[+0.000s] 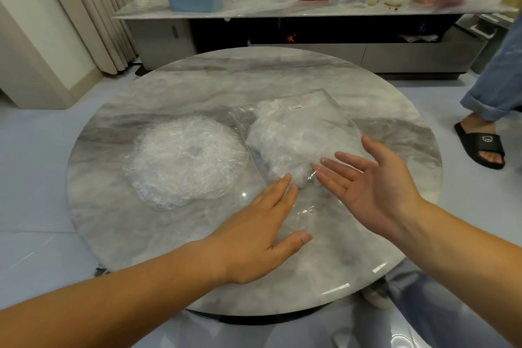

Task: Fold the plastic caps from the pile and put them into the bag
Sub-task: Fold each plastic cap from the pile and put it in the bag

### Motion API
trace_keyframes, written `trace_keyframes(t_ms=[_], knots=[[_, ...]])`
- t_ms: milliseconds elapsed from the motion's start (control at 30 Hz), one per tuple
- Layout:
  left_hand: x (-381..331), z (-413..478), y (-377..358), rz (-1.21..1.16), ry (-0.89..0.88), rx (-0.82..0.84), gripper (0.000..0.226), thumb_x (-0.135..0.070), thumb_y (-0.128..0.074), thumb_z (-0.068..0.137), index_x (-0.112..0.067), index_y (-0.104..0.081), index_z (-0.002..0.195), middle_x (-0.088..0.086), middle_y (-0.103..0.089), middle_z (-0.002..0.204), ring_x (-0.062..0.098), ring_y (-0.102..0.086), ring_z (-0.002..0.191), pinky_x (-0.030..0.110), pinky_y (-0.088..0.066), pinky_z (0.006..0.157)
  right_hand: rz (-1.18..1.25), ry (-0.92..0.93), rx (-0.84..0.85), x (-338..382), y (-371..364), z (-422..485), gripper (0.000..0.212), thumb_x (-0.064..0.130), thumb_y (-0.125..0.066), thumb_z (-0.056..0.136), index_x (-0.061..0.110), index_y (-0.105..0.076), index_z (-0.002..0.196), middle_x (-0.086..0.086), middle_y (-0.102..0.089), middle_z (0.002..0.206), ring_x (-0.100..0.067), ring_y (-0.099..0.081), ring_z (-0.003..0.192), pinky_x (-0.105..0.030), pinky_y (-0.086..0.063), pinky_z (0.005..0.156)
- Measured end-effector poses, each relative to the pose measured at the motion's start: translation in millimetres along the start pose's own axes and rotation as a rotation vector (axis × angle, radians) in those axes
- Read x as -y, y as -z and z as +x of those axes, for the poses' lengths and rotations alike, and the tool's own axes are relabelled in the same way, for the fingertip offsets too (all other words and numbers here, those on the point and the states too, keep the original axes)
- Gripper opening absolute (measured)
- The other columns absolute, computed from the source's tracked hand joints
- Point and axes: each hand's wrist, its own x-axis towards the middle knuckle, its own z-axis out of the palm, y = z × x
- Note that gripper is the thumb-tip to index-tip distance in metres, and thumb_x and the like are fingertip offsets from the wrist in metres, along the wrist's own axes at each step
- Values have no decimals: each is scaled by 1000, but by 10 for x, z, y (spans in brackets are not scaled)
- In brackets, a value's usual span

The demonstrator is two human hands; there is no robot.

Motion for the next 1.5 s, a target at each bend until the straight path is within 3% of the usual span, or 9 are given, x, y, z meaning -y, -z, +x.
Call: trace_keyframes(t_ms=[200,367,567,700,800,867,1133,1333,1500], knots=[[44,-41,52,-18,-30,-19,73,-67,-28,98,-38,-2,160,-22,27,161,-10,27,143,19,1,120,-335,65,5,-80,62,-153,45,43,-48,103,6,-60,81,-14,-65,75,-33,-72,78,-42,-60,66],[228,-165,222,27,22,-199,65,-60,-27,100,-35,-17,158,-13,7,168,-1,10,151,18,-1,121,-626,277,196,-189,-270,-253,43,30,-46,106,1,-65,81,-17,-69,74,-34,-70,73,-44,-57,69],[827,-384,478,292,381,-213,61,-58,-22,103,-24,-40,151,5,-12,168,20,-1,156,35,2,124,-1478,608,526,-549,-609,-310,28,47,-50,100,29,-70,108,18,-67,108,2,-59,104,-15,-48,86],[1042,-446,518,289,430,-133,58,-55,-25,104,-21,-53,142,4,-25,165,20,-12,154,39,-1,126,-1857,622,690,-854,-741,-208,46,56,-41,102,29,-58,136,11,-50,145,-6,-41,136,-26,-38,111],[1115,-439,517,299,379,-203,49,-51,-30,104,-18,-65,114,2,-53,141,19,-40,137,39,-16,123,-2035,548,653,-954,-763,-140,52,57,-36,103,26,-54,140,3,-37,158,-13,-28,148,-36,-37,114],[1145,-461,526,311,339,-264,46,-51,-32,103,-18,-64,107,-2,-59,125,17,-48,124,37,-25,117,-2089,493,600,-949,-764,-102,53,58,-34,103,25,-52,140,3,-36,158,-15,-29,147,-37,-38,112],[1085,-755,549,382,173,-423,67,-53,-26,97,-10,-56,139,5,-54,142,24,-47,132,33,-26,116,-1983,611,514,-844,-629,34,49,57,-39,100,26,-61,130,9,-48,143,-13,-44,135,-36,-44,105],[897,-1006,272,408,12,-370,52,-49,-43,97,-12,-65,126,2,-63,120,22,-59,110,33,-44,100,-1885,792,826,-836,-427,-182,49,65,-37,98,36,-69,122,7,-35,157,-8,-30,144,-26,-33,113],[927,-1117,63,340,-21,-216,55,-56,-40,97,-20,-60,133,-3,-62,120,17,-60,110,35,-51,96,-2035,726,938,-1025,-278,-314,63,69,-15,100,38,-61,131,8,-32,158,-9,-20,146,-30,-26,115]])
